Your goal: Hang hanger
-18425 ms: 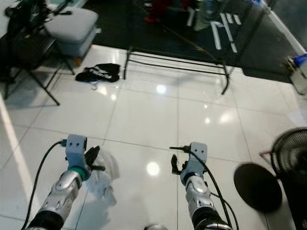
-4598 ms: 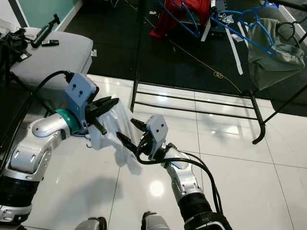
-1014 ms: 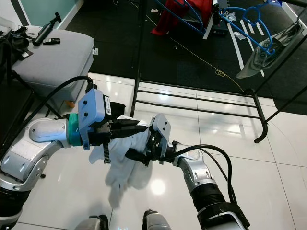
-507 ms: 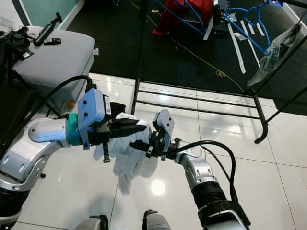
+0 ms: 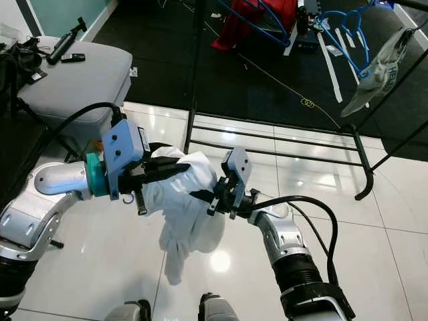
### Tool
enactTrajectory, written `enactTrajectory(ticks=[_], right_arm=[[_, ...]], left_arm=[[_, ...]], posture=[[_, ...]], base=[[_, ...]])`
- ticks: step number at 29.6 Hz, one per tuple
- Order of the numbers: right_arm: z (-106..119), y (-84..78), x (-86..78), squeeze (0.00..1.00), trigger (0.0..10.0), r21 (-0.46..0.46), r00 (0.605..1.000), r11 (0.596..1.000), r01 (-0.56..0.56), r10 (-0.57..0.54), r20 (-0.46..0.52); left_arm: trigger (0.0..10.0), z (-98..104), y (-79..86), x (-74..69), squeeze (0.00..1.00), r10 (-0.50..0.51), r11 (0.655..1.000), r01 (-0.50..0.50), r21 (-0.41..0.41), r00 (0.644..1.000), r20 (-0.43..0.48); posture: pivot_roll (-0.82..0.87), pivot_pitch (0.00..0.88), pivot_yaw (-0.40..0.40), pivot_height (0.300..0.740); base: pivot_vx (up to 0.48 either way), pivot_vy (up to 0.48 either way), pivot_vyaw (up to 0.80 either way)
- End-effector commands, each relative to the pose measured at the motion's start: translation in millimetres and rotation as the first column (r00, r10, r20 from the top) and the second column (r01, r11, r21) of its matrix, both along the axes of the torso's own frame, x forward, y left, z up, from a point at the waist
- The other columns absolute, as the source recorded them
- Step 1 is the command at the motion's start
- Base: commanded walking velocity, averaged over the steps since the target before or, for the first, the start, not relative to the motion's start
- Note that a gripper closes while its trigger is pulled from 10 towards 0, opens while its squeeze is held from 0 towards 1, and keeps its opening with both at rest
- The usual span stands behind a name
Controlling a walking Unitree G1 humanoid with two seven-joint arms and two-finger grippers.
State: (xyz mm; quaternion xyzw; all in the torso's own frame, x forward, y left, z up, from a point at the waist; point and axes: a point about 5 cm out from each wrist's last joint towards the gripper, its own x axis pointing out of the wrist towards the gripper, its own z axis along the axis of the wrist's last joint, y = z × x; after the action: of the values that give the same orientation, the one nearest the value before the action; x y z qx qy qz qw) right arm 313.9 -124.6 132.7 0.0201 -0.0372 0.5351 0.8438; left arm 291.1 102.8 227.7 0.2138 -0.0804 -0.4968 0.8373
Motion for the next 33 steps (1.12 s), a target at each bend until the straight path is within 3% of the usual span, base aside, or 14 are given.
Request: enactTrajectory(ticks=[1,2,3,6,7,11,23,24,25,26,27,29,33], right_arm=[[1,-3.2,-2.0,0.0,0.0,0.023,1.0,1.0,0.011,-0.011,0.002],[1,-3.2,-2.0,0.0,0.0,0.023,1.0,1.0,0.011,-0.011,0.002],[1,-3.0,-3.3,0.0,0.0,0.025,1.0,1.0,0.01,-0.01,-0.001],[1,-2.9,-3.9,0.0,0.0,0.025,1.0,1.0,0.01,-0.01,-0.002],[0,-2.3,-5.5,0.0,0.0,0.024,1.0,1.0,0.011,-0.011,-0.006],[-1,-2.6,-6.4,0.0,0.0,0.019,1.0,1.0,0.015,-0.015,-0.013],[-13,-15.7,-5.6,0.0,0.0,-0.061,0.996,0.996,0.061,-0.064,-0.062],[-14,-21.8,-1.1,0.0,0.0,-0.07,0.989,0.989,0.13,-0.134,-0.069],[-14,-21.8,-1.1,0.0,0.0,-0.07,0.989,0.989,0.13,-0.134,-0.069],[-8,-24.3,5.1,0.0,0.0,-0.008,0.975,0.978,0.21,-0.21,-0.075],[-8,-24.3,5.1,0.0,0.0,-0.008,0.975,0.978,0.21,-0.21,-0.075],[6,-21.8,14.6,0.0,0.0,0.133,0.942,0.933,0.334,-0.324,-0.088],[12,-20.0,17.4,0.0,0.0,0.183,0.929,0.911,0.369,-0.357,-0.096]], left_arm=[[10.0,-1,1.3,1.7,0.0,0.011,1.0,-0.011,0.008,1.0,0.007],[10.0,-1,1.3,1.7,0.0,0.011,1.0,-0.011,0.008,1.0,0.007],[10.0,-1,3.7,5.3,0.5,0.04,0.999,-0.04,-0.016,0.999,-0.015],[10.0,0,4.7,6.9,0.5,0.054,0.998,-0.054,-0.028,0.998,-0.024],[10.0,4,6.8,11.9,1.0,0.087,0.994,-0.089,-0.069,0.996,-0.031],[10.0,6,8.5,14.5,1.0,0.1,0.992,-0.101,-0.079,0.995,-0.025],[10.0,2,34.7,18.2,1.0,0.156,0.988,-0.156,0.01,0.988,-0.021],[10.0,0,48.3,23.1,0.0,0.229,0.972,-0.228,0.056,0.973,-0.008],[10.0,0,48.3,23.1,0.0,0.229,0.972,-0.228,0.056,0.973,-0.008],[10.0,-5,65.3,28.9,0.0,0.333,0.937,-0.33,0.114,0.943,-0.004],[10.0,-5,65.3,28.9,0.0,0.333,0.937,-0.33,0.114,0.943,-0.004],[10.0,-18,79.3,33.2,0.0,0.458,0.878,-0.45,0.161,0.889,-0.017],[10.0,-23,78.2,33.0,0.0,0.48,0.868,-0.469,0.162,0.877,-0.03]], posture=[[-0.01,0.098,-0.017,0.74],[-0.01,0.098,-0.017,0.74],[-0.02,0.102,-0.016,0.74],[-0.02,0.103,-0.015,0.74],[-0.02,0.105,-0.014,0.74],[-0.02,0.106,-0.014,0.74],[-0.02,0.111,-0.02,0.74],[-0.02,0.114,-0.02,0.74],[-0.02,0.114,-0.02,0.74],[-0.02,0.115,-0.021,0.74],[-0.02,0.115,-0.021,0.74],[-0.02,0.117,-0.021,0.74],[-0.02,0.12,-0.022,0.74]], base=[[0.0,0.0,0.0],[0.0,0.0,0.0],[0.0,0.0,0.0],[0.0,0.0,0.0],[0.0,0.0,0.0],[0.0,0.0,0.0],[0.0,0.0,0.0],[0.0,0.0,0.0],[0.0,0.0,0.0],[0.0,0.0,0.0],[0.0,0.0,0.0],[0.0,0.0,0.0],[0.0,0.0,0.0]])
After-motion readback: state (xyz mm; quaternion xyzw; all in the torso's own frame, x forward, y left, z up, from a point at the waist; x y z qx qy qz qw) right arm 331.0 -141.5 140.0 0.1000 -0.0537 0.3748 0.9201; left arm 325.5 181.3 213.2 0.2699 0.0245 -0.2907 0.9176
